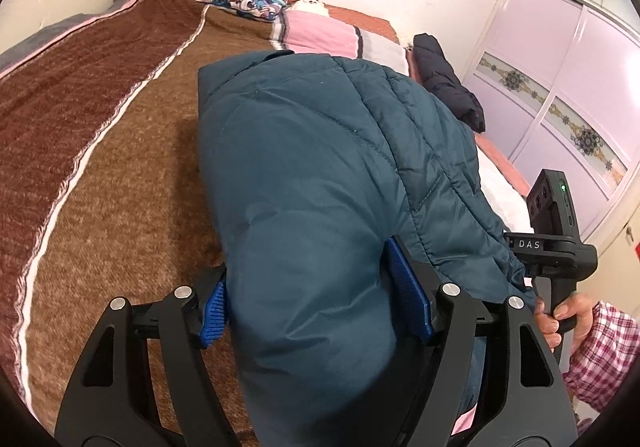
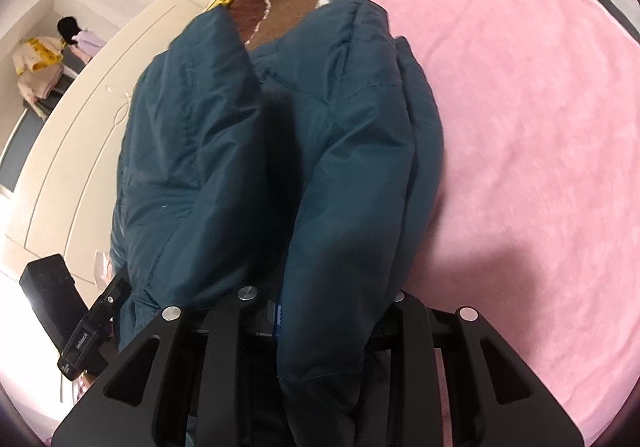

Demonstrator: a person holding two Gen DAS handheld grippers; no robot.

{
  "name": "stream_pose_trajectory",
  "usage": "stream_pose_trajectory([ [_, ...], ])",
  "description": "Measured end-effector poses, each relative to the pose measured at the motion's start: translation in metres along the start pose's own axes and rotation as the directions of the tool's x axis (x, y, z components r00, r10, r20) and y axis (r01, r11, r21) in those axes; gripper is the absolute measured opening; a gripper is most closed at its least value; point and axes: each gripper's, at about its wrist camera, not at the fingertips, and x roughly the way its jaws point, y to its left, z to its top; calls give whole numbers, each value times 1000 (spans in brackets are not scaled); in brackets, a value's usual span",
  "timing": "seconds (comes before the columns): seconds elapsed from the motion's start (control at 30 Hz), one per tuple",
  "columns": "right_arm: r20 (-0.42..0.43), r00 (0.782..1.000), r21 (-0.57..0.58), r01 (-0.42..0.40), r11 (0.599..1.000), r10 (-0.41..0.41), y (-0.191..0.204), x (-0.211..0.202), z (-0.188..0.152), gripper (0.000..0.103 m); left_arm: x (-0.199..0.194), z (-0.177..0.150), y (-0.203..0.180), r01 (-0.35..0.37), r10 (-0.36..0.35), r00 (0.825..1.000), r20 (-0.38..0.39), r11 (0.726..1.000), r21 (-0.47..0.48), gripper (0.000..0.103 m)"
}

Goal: Fold large clothes

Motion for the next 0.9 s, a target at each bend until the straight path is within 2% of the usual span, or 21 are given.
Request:
stream_pose_trajectory([
  [0.2, 3, 999, 24, 34, 999, -34, -3, 2, 1, 35, -4, -1, 0, -28, 27, 999, -22, 998, -48, 79],
  [0.37, -5, 998, 40, 68, 997, -68, -1, 0, 6, 46, -13, -3, -5, -69, 68, 997, -24, 997, -45, 79],
  [0.5, 2, 996, 39, 86, 996, -86, 1, -5, 4, 51, -25, -5, -10, -101, 101, 995, -14, 994, -29, 79],
  [0.53, 3, 996, 39, 94, 995, -94, 1, -6, 3, 56, -29, -6, -12, -107, 107, 994, -8, 994, -23, 79],
  [0.57, 7, 994, 42, 107, 993, -107, 0, -8, 2, 58, -33, -6, -14, -108, 108, 994, -3, 994, -18, 79],
  [0.9, 66, 993, 33, 99, 995, -101, 11, -38, -8, 58, -68, -12, -37, -106, 105, 994, 26, 994, 29, 79],
])
